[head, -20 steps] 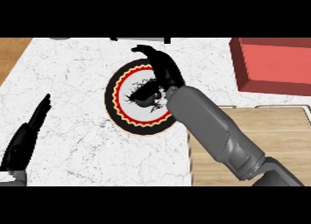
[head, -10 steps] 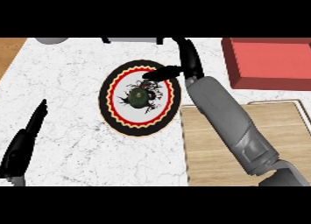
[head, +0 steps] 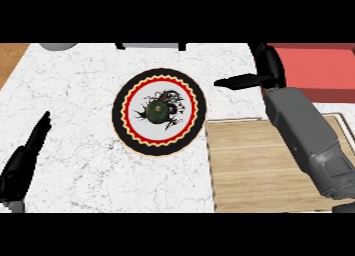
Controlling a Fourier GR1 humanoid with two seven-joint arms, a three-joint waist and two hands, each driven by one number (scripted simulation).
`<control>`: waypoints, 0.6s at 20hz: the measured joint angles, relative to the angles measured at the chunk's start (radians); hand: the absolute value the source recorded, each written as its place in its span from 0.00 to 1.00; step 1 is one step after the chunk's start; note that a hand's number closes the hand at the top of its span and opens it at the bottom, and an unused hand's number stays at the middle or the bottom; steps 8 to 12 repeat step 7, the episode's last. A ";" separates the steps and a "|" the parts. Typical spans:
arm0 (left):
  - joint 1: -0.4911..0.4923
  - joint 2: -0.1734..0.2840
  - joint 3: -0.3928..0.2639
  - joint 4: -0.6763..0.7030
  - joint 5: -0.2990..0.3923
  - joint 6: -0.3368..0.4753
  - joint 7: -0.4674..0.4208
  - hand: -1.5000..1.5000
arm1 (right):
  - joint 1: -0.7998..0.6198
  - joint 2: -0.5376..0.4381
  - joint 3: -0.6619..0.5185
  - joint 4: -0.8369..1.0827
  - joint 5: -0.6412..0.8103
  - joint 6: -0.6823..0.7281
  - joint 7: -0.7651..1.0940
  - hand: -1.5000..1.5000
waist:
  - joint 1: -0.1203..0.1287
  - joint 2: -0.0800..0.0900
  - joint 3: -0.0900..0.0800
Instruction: Pick the squash from the tray and place it in the plate
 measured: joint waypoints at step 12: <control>0.011 -0.002 0.007 -0.005 -0.002 -0.009 -0.011 0.50 | -0.016 -0.108 -0.054 0.138 0.016 0.147 -0.128 0.00 | 0.005 0.001 0.000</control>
